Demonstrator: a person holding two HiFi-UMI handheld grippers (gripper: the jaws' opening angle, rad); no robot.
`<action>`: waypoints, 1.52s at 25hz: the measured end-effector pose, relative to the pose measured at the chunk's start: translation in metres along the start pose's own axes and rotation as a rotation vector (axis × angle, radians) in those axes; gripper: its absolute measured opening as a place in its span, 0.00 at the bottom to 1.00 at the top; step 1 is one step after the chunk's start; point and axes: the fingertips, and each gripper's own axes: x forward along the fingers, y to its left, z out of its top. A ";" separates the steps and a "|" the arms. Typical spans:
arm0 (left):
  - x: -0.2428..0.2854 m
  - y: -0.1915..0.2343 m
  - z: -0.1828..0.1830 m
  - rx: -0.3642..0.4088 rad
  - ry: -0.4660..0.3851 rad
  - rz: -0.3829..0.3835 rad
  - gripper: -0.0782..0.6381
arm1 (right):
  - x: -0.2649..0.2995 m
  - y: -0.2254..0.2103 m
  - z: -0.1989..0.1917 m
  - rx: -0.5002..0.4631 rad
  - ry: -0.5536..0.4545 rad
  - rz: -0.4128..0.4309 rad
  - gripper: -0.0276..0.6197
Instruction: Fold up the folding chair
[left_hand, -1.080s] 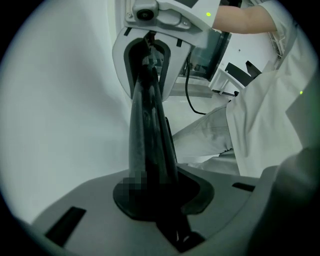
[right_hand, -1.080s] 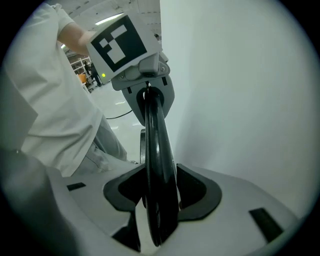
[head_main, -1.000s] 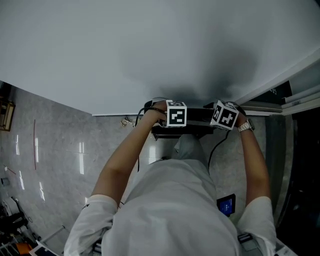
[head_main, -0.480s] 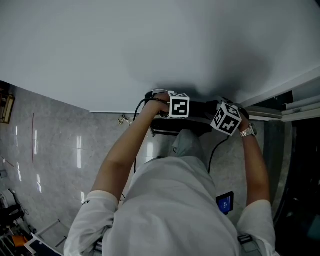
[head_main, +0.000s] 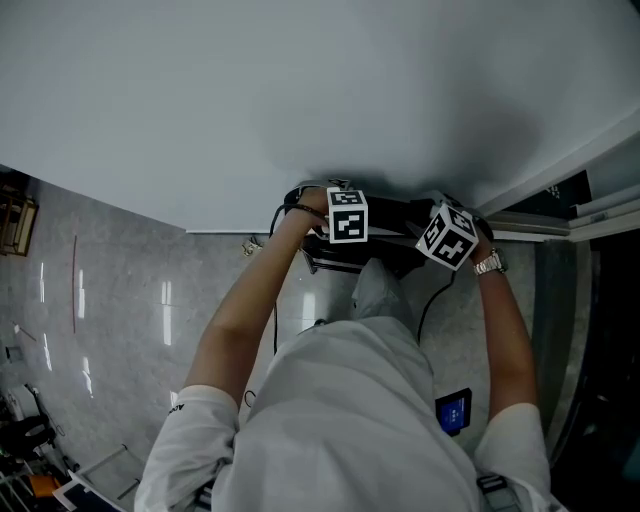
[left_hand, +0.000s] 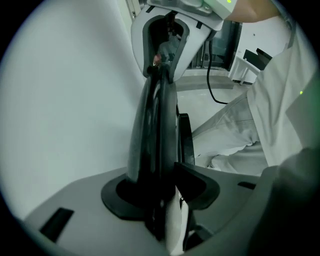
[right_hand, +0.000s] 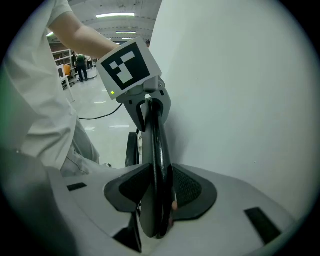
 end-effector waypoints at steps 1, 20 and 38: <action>-0.004 0.005 -0.002 -0.011 -0.004 0.033 0.35 | 0.002 -0.002 0.000 0.003 0.003 -0.003 0.25; -0.067 -0.003 -0.016 -0.276 -0.212 0.220 0.40 | 0.025 -0.051 -0.009 0.196 0.070 -0.211 0.28; -0.054 -0.063 -0.057 -0.612 -0.340 0.217 0.40 | 0.014 -0.067 -0.009 0.321 -0.010 -0.374 0.30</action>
